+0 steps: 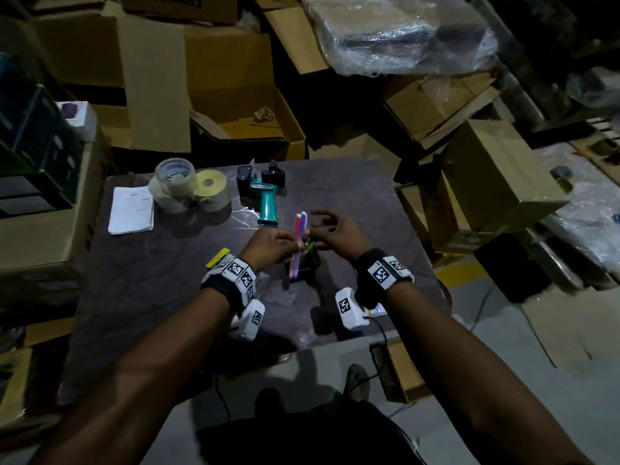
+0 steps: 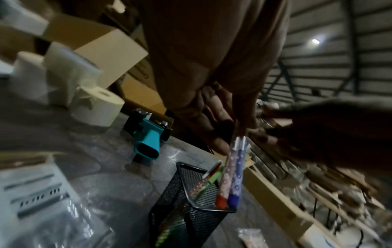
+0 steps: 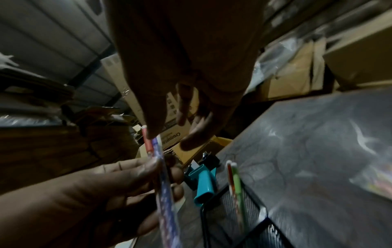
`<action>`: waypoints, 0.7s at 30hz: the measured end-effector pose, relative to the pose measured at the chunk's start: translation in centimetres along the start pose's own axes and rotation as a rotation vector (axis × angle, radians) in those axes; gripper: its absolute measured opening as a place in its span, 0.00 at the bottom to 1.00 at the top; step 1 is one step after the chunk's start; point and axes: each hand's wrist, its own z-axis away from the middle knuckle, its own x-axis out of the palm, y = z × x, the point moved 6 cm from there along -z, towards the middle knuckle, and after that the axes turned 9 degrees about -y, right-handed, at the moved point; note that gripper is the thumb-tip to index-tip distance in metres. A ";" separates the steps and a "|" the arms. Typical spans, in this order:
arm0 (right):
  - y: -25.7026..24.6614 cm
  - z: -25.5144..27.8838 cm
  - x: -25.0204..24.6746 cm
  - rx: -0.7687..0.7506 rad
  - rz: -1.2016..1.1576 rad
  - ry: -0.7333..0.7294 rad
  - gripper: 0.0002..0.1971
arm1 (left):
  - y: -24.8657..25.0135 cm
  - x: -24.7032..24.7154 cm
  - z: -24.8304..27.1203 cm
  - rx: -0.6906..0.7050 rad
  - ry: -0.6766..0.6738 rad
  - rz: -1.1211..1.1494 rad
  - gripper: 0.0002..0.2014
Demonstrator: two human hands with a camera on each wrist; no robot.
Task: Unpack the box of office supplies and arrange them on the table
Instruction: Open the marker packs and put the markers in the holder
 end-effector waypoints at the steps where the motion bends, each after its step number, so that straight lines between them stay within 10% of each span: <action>1: -1.0 -0.1 0.1 -0.057 0.107 -0.054 0.20 | 0.3 0.2 -0.2 0.016 -0.027 -0.094 0.05; 21: -1.0 -3.3 0.1 -0.021 0.770 -0.074 0.08 | -0.6 -3.0 -0.5 -0.109 0.225 0.184 0.04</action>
